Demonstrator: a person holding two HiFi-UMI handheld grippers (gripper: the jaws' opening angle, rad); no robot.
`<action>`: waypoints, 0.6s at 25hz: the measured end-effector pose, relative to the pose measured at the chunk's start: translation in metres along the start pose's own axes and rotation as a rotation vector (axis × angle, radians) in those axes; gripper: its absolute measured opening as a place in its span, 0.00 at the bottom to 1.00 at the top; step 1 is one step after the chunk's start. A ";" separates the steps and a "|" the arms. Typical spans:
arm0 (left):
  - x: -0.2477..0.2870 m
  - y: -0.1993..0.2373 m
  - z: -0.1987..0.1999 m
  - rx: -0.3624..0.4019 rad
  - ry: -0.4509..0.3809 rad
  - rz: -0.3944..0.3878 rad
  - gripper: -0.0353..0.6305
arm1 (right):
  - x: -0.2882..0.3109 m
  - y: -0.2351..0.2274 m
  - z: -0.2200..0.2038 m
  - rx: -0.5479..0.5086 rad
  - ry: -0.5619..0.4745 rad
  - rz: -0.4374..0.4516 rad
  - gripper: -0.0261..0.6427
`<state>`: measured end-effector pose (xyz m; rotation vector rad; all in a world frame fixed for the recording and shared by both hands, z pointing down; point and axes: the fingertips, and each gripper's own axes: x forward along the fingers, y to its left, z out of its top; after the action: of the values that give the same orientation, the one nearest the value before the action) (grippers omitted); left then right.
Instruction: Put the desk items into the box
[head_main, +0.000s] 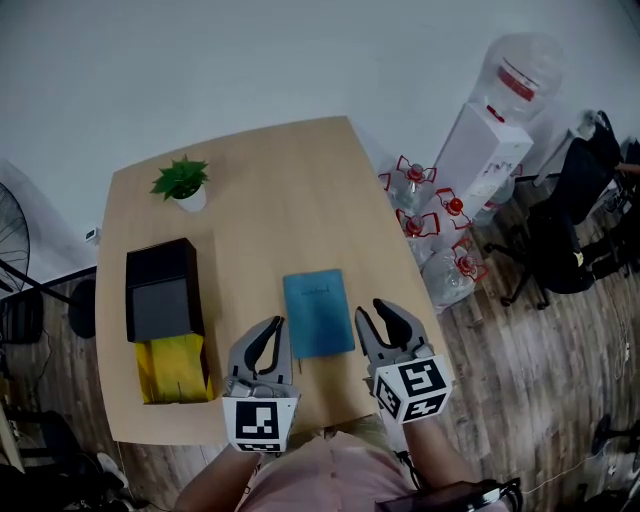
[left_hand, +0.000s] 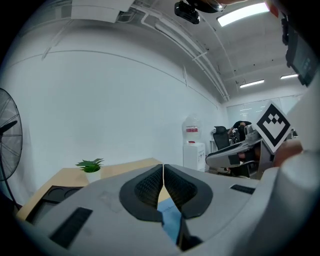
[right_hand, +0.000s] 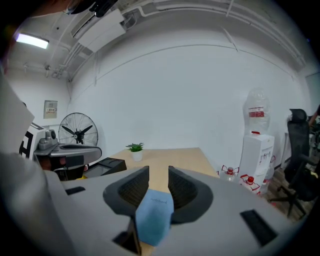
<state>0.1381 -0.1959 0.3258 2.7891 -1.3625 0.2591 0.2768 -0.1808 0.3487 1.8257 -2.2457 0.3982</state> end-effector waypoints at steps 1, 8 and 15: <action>0.004 0.001 -0.007 0.008 0.017 -0.004 0.08 | 0.005 -0.001 -0.004 0.003 0.012 0.004 0.22; 0.027 -0.006 -0.074 -0.034 0.178 -0.049 0.08 | 0.035 -0.013 -0.050 0.071 0.121 0.044 0.25; 0.049 -0.012 -0.143 -0.042 0.359 -0.054 0.08 | 0.069 -0.024 -0.115 0.168 0.247 0.089 0.30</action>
<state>0.1568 -0.2129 0.4749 2.5746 -1.1895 0.6808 0.2864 -0.2091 0.4815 1.6497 -2.1828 0.8042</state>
